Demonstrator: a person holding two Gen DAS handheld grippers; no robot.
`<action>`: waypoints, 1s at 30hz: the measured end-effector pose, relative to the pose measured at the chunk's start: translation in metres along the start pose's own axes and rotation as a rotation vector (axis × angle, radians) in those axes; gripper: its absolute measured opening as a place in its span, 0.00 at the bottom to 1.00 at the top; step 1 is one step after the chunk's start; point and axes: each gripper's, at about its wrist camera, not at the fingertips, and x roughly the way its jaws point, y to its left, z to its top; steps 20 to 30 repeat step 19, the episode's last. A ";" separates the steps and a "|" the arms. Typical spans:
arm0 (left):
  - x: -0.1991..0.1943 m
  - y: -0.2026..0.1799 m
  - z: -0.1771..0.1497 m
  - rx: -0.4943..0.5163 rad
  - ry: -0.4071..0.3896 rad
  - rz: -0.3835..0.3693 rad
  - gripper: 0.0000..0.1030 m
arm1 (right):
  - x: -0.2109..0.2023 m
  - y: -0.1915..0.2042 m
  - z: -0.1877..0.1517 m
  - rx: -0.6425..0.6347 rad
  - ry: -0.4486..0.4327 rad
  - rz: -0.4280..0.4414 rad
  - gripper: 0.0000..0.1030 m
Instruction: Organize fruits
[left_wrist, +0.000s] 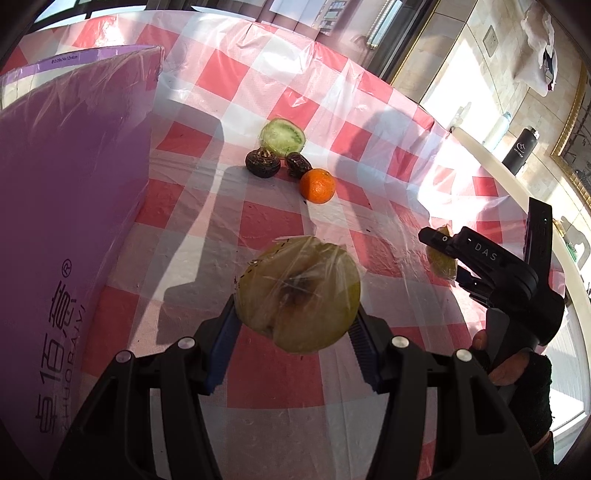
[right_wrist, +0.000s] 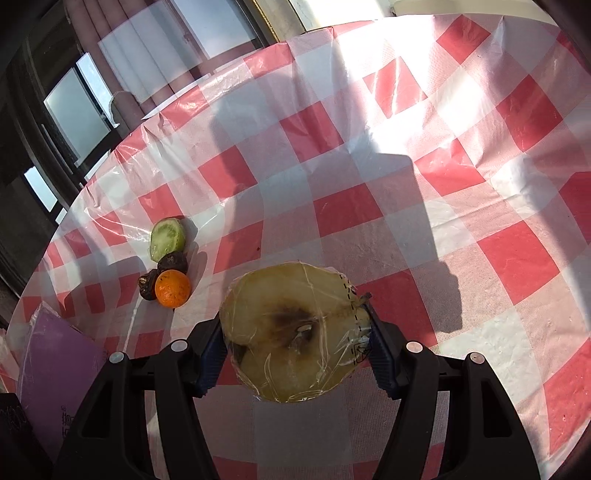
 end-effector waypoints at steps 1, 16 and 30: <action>0.000 0.000 0.000 -0.001 -0.001 0.001 0.55 | -0.008 0.005 -0.009 -0.009 -0.007 -0.014 0.62; -0.062 -0.020 -0.055 0.079 -0.060 0.094 0.55 | -0.102 0.046 -0.118 -0.131 -0.016 -0.041 0.62; -0.076 -0.016 -0.064 0.085 -0.069 0.118 0.55 | -0.108 0.045 -0.124 -0.130 -0.020 -0.038 0.62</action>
